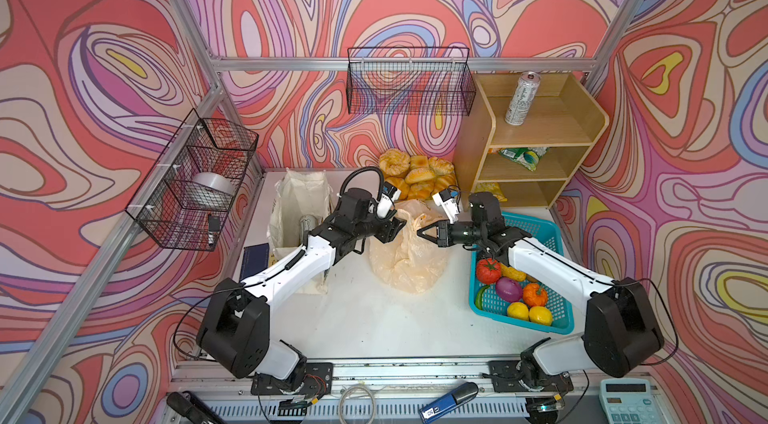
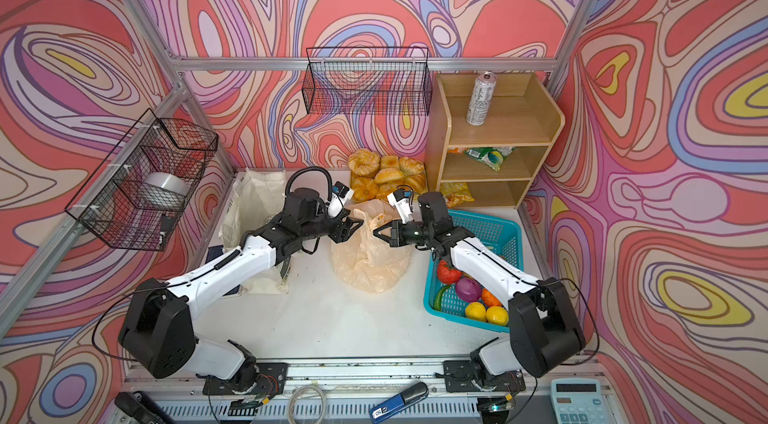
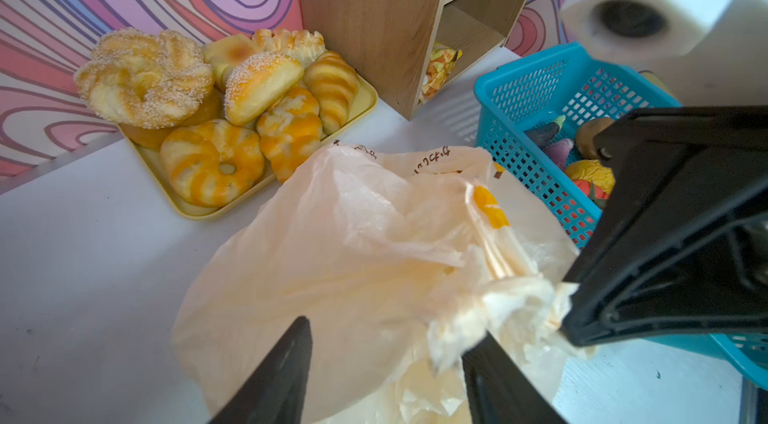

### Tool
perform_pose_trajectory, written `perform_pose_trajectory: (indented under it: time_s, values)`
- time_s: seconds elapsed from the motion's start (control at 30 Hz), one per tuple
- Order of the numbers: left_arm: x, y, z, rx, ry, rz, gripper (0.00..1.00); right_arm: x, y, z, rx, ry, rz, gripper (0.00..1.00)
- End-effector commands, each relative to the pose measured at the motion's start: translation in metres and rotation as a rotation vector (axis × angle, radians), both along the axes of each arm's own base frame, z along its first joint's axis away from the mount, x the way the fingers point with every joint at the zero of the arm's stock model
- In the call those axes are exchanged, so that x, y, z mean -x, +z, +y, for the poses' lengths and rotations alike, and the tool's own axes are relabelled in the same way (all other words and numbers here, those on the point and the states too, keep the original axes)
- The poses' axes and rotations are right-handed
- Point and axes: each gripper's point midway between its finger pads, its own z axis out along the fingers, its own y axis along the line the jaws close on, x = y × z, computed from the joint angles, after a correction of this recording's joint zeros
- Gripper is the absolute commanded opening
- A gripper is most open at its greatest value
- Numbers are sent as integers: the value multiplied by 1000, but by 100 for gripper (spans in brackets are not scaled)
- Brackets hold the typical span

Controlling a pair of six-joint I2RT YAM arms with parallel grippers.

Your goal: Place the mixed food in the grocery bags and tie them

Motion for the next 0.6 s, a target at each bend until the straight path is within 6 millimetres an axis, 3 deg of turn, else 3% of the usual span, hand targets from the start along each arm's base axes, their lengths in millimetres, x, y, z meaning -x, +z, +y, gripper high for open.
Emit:
perform_pose_trajectory:
  time_s: [0.0,0.23,0.4,0.57]
  values:
    - [8,19,-2,6,-57,-42,56,-8,15,3,4,-1,-37,0]
    - [16,29,-14,121,-98,-24,35,-18,49,12,-24,34,-75,0]
    - [17,44,-15,221,-74,-36,1,-25,67,19,-31,66,-97,0]
    - [21,58,-15,291,-19,-63,0,-36,88,28,-39,105,-118,0]
